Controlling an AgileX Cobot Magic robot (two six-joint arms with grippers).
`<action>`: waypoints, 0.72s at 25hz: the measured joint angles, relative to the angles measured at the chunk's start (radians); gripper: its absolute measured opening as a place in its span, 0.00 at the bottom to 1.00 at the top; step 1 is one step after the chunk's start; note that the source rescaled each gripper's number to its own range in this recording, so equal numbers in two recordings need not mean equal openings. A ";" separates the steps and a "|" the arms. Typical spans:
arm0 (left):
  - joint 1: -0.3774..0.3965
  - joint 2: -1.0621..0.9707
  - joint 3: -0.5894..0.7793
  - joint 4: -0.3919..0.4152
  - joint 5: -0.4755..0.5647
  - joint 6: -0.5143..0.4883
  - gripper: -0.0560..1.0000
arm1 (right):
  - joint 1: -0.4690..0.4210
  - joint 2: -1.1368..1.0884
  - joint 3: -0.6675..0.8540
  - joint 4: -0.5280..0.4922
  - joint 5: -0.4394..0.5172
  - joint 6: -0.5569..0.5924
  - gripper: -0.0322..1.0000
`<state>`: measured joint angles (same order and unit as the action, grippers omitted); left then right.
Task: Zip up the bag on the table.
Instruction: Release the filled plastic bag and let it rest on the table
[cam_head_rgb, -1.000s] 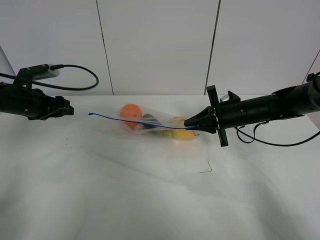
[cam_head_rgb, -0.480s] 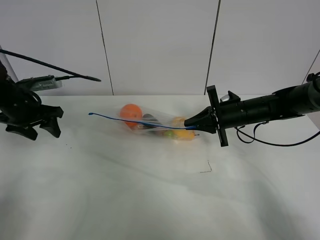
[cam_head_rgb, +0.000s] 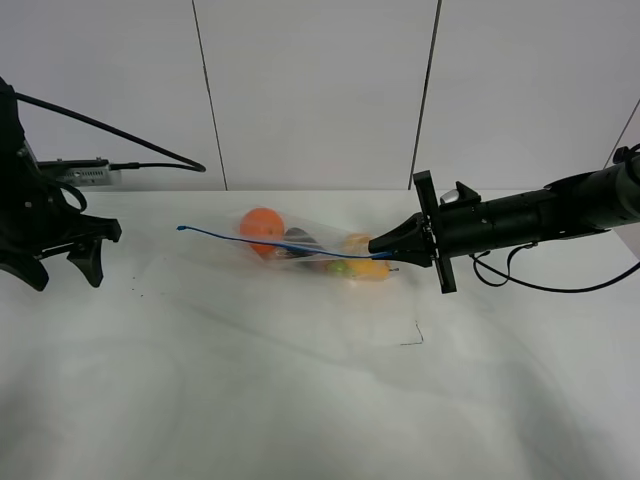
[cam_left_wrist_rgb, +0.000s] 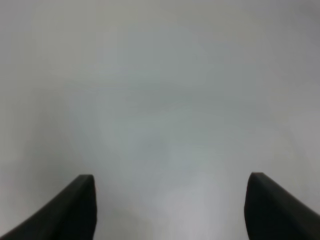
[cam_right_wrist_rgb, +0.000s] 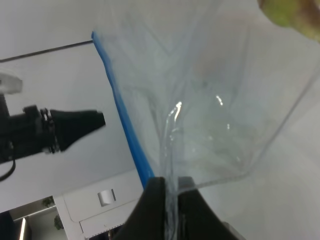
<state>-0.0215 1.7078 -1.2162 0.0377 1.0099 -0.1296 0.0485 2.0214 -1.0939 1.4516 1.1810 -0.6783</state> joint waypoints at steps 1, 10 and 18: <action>0.000 0.000 0.000 -0.014 0.030 0.018 0.87 | 0.000 0.000 0.000 0.000 0.000 0.000 0.03; -0.002 -0.149 0.144 -0.025 0.165 0.064 0.87 | 0.000 0.000 0.000 0.000 0.001 0.000 0.03; -0.002 -0.646 0.550 -0.013 0.115 0.068 0.87 | 0.000 0.000 0.000 0.000 0.001 0.000 0.03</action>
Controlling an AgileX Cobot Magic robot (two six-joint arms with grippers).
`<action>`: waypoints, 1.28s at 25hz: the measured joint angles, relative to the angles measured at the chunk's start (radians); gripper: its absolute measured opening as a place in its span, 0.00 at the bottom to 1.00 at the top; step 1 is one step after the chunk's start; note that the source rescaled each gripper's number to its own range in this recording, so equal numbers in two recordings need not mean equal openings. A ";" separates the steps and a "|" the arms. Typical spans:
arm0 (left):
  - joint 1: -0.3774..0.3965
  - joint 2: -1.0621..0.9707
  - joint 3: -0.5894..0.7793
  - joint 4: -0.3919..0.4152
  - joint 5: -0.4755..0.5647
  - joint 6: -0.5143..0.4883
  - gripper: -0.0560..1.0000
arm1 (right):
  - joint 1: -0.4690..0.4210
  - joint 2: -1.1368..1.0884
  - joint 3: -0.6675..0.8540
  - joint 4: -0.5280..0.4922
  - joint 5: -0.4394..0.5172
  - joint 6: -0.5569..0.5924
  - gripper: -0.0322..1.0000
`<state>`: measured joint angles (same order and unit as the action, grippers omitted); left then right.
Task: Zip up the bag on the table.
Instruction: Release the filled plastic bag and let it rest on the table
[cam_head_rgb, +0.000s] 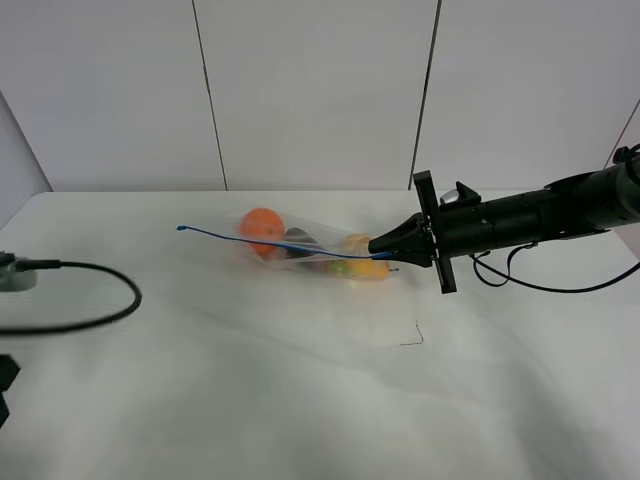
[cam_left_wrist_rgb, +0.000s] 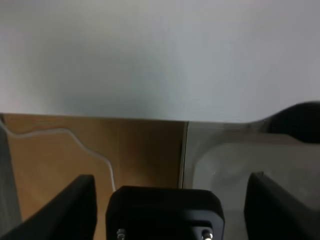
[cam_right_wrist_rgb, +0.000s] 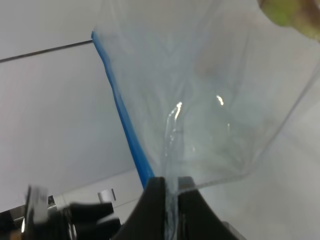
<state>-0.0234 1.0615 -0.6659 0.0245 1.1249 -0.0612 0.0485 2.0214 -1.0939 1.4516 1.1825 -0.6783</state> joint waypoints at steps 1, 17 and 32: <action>0.000 -0.059 0.044 0.000 -0.013 0.000 0.87 | 0.000 0.000 0.000 0.000 0.000 0.000 0.03; 0.000 -0.888 0.163 -0.071 -0.069 0.103 0.87 | 0.000 0.000 0.000 -0.001 0.000 0.000 0.03; 0.000 -1.064 0.169 -0.071 -0.067 0.097 0.87 | 0.000 0.000 -0.001 -0.068 -0.017 0.007 0.91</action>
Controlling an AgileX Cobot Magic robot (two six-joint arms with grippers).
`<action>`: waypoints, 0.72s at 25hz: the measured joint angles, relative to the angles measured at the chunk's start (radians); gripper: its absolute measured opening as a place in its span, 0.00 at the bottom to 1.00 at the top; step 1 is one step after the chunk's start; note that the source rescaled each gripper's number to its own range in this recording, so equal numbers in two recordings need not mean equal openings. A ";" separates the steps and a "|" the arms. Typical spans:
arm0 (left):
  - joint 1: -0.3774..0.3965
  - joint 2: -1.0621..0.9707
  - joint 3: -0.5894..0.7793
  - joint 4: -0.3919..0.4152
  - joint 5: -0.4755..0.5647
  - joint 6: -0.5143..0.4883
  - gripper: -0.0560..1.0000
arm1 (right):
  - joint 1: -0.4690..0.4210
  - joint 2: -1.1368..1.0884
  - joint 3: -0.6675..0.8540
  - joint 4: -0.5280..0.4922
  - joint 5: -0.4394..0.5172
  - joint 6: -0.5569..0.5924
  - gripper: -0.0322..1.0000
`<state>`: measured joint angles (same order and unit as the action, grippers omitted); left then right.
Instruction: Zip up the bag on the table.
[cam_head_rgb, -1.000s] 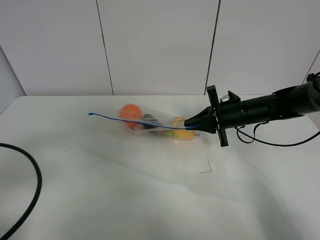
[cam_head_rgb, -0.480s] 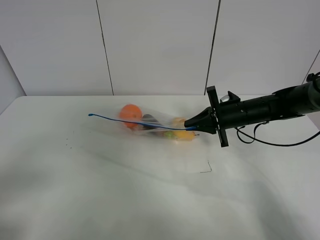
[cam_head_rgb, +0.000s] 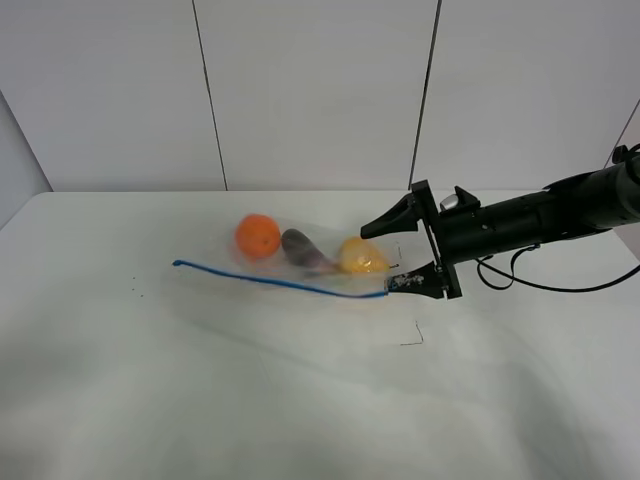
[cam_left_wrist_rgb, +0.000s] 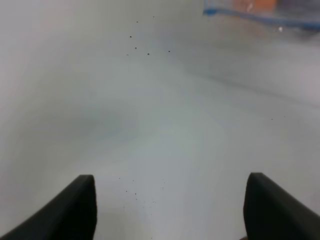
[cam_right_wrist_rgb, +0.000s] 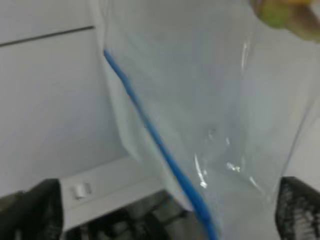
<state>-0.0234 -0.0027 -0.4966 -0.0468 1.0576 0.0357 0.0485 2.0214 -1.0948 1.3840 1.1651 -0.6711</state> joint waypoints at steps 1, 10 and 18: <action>0.000 0.000 0.000 0.000 0.000 0.000 0.87 | -0.001 0.000 -0.007 -0.028 -0.006 0.006 0.95; 0.000 0.000 0.000 0.000 0.000 0.000 0.87 | -0.008 -0.002 -0.315 -0.812 -0.040 0.411 1.00; 0.000 0.000 0.000 0.000 0.000 0.000 0.87 | -0.008 -0.004 -0.575 -1.214 0.023 0.635 1.00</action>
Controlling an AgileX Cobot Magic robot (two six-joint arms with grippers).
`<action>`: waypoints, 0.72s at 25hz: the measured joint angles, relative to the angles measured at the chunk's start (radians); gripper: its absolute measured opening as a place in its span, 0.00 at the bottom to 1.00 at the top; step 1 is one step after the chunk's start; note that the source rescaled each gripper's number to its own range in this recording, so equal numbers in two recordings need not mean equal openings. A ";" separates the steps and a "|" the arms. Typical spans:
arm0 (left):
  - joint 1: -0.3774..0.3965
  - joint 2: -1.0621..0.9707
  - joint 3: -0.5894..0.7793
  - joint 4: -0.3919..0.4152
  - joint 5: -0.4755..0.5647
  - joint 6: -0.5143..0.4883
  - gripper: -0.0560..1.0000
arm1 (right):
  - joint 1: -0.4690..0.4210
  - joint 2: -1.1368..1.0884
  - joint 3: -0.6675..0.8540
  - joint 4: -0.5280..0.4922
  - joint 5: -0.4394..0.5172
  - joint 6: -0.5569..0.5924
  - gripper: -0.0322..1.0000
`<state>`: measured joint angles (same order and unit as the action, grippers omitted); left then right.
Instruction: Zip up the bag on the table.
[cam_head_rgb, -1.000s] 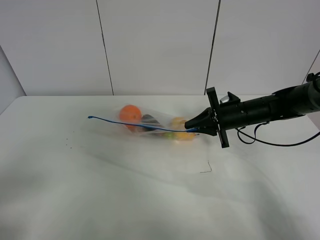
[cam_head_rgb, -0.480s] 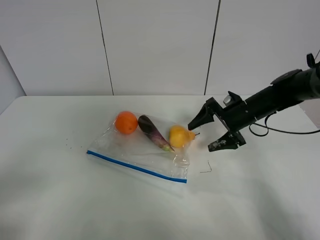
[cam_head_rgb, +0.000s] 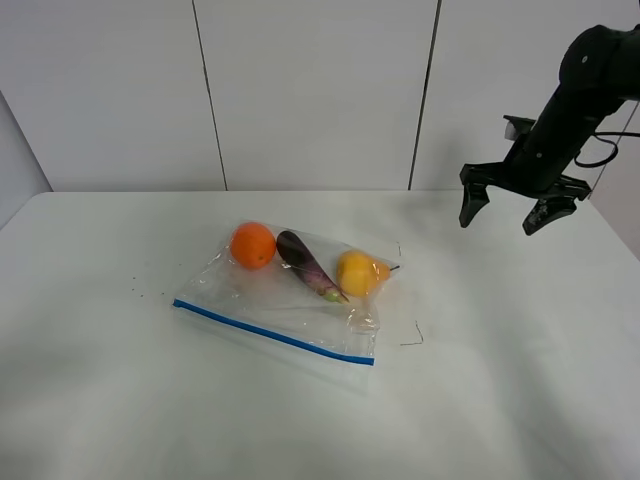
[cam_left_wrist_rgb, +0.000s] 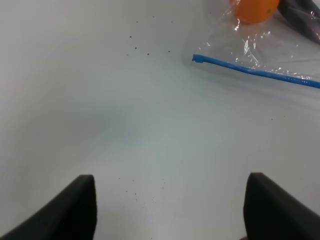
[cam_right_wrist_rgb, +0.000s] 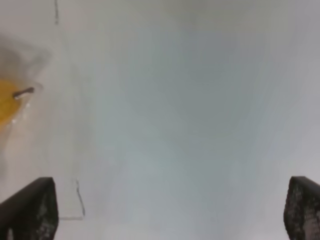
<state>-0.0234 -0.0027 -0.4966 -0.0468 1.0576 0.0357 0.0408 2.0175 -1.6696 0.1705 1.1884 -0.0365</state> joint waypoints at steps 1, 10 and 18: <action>0.000 0.000 0.000 0.000 0.000 0.000 0.87 | -0.002 -0.001 -0.005 -0.003 0.011 0.000 1.00; 0.000 0.000 0.000 0.000 0.000 0.000 0.87 | -0.003 -0.081 0.134 -0.024 0.022 0.003 1.00; 0.000 0.000 0.000 0.000 0.000 0.000 0.87 | -0.003 -0.433 0.568 -0.040 0.024 -0.015 1.00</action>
<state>-0.0234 -0.0027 -0.4966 -0.0468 1.0576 0.0357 0.0375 1.5847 -1.1014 0.1310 1.2126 -0.0512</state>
